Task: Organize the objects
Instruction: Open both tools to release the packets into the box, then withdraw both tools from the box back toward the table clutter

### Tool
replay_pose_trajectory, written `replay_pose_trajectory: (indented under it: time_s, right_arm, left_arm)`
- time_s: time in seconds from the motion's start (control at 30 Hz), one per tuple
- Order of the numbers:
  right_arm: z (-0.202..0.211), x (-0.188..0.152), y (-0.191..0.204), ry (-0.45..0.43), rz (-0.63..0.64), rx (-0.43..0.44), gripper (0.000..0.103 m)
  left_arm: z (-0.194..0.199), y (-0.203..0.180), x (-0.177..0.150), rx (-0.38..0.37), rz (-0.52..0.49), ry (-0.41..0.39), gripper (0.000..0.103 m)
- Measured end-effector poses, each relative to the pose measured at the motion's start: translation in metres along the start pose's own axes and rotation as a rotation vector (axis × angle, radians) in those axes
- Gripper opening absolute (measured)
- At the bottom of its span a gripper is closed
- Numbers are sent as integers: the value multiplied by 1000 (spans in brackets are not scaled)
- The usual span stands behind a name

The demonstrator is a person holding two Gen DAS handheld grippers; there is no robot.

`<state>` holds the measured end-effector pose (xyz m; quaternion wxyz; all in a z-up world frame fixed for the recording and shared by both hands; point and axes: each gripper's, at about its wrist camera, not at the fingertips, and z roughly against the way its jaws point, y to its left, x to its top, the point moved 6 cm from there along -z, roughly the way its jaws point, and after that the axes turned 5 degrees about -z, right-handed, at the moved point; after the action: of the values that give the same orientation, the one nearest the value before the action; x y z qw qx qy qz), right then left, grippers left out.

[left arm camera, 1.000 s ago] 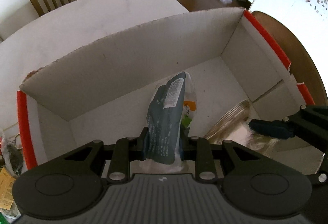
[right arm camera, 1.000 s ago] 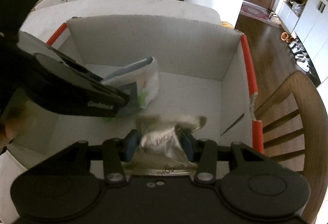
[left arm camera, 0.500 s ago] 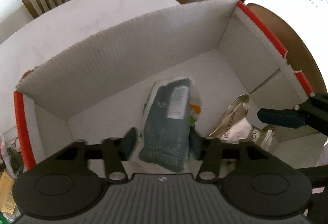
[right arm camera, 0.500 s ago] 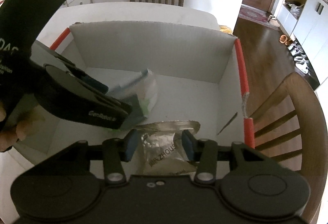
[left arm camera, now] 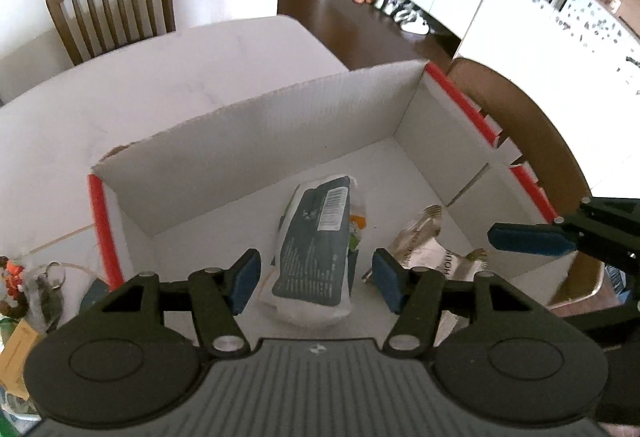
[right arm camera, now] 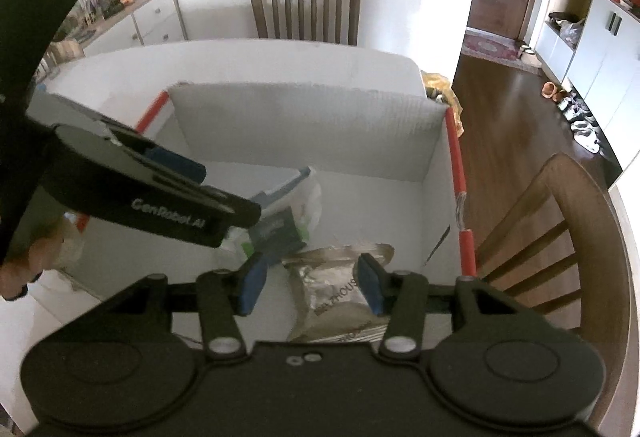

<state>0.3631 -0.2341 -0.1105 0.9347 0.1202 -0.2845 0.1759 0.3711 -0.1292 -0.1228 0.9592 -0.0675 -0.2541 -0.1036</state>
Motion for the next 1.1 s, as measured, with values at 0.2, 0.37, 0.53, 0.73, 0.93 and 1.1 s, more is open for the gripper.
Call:
replay_pose_trajectory:
  time_s: [0.2, 0.37, 0.53, 0.73, 0.93, 1.1]
  right_arm:
    - [21, 1, 11, -42, -21, 13, 49]
    - [39, 4, 26, -86, -39, 17, 52]
    - [52, 5, 43, -126, -55, 24, 54]
    - [66, 4, 67, -184, -63, 39, 61]
    - [76, 3, 94, -235, -86, 68, 71]
    - [77, 1, 119, -260, -91, 77, 78]
  left_arm:
    - [33, -1, 3, -19, 5, -71, 61]
    - [60, 0, 1, -31, -5, -135, 61]
    - [89, 9, -10, -25, -23, -201, 61]
    - [123, 23, -29, -7, -51, -274, 61]
    - [146, 45, -52, 6, -44, -323, 72]
    - [163, 65, -71, 14, -31, -362, 83]
